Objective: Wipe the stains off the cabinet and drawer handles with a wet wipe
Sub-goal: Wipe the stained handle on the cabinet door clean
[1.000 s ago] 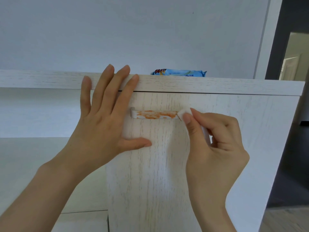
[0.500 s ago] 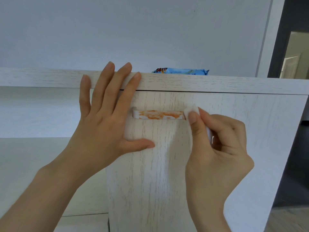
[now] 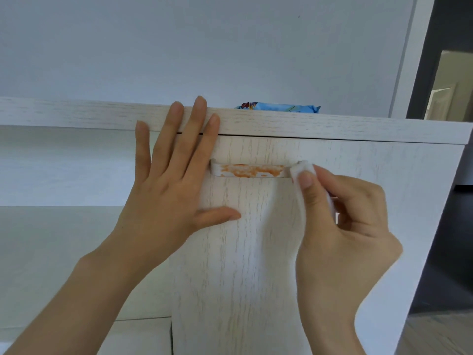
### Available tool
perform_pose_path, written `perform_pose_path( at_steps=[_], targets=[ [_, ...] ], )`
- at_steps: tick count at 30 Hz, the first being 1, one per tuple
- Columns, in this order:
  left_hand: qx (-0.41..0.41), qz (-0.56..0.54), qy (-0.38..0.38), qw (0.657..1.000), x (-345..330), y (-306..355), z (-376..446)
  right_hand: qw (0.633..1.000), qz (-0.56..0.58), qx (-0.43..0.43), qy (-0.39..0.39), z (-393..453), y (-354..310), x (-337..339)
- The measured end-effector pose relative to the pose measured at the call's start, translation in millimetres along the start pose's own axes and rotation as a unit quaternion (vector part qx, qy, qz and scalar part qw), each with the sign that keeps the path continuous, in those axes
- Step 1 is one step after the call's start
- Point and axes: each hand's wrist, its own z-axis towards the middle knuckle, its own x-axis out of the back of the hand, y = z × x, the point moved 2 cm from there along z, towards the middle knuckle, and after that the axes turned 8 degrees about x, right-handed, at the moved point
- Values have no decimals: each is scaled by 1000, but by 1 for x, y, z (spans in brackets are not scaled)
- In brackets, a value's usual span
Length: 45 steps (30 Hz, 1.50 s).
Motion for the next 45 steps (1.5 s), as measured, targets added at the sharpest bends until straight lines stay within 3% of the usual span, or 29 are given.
perform_pose_path(
  at_steps=[15,31,45],
  targets=[
    [-5,-6,21,1000,-3,-1,-1,996,-31,85,1,-7,8,-11],
    [-4,-13,13,1000,0,0,-1,1000,-17,-7,2,-7,-5,-10],
    [-5,-15,14,1000,1,0,-2,995,-56,81,7,-11,2,-20]
  ],
)
